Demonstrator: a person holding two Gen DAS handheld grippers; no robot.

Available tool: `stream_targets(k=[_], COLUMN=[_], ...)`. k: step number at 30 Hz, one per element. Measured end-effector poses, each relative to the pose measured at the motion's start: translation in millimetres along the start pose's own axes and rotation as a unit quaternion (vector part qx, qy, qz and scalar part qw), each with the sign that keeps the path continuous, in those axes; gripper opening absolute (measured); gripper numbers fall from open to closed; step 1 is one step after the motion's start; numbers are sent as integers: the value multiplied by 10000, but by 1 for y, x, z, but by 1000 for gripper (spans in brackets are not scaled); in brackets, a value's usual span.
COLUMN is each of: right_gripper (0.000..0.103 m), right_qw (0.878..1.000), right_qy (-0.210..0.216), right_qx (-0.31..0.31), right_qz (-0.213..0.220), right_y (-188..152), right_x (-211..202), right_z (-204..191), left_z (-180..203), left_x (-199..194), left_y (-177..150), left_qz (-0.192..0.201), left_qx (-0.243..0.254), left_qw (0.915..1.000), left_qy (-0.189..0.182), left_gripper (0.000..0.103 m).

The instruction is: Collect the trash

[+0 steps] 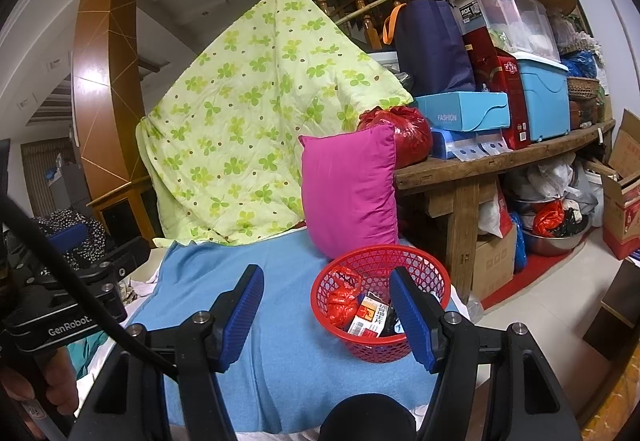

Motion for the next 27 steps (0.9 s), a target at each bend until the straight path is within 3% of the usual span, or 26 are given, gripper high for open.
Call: stream_targets(k=[27], right_gripper=[69], right_qw=[10000], right_qy=[-32], right_qx=[12], right_qz=[11], right_y=[2], right_x=[-1], right_z=[5], left_z=[-5], left_x=[1], left_y=[-6], left_qz=[-74], left_qx=[28], left_qw=[10000], left_qy=[-61], left_gripper=[99])
Point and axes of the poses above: each gripper's, at about its wrist camera, not at the fingertips, and x roughly the way its jaws point, z to its right, y to its top, the point moved 7 cm from there along x, roughly the way its jaws point, and after that the axes turned 8 degrees about z, right-handed, at the moved point
